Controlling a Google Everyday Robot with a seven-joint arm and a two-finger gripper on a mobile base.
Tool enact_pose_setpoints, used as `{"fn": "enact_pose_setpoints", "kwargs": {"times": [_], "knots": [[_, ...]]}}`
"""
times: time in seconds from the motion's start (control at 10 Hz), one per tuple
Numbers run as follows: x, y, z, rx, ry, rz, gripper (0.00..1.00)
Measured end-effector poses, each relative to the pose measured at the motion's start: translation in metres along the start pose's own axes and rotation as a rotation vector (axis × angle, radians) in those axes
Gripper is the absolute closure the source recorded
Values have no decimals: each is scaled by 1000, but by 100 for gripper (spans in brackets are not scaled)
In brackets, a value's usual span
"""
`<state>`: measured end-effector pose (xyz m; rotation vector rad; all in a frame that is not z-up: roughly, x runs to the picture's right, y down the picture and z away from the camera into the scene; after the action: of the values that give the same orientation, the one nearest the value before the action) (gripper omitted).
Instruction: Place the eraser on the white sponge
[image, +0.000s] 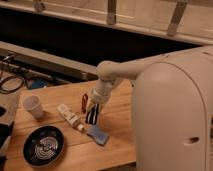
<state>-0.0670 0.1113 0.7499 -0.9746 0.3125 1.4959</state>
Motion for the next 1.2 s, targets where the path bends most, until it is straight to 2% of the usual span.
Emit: {"fn": "enact_pose_setpoints", "kwargs": {"times": [0.4,0.5,0.8,1.0,1.2], "knots": [[11,-7,8,27,30,1,81],[16,-11,11,27,48,7,76],[45,-22,28,-2,135,25,45],[56,-24,38,-13,190,18,34],[50,-18,30,-6,145,-2,44]]}}
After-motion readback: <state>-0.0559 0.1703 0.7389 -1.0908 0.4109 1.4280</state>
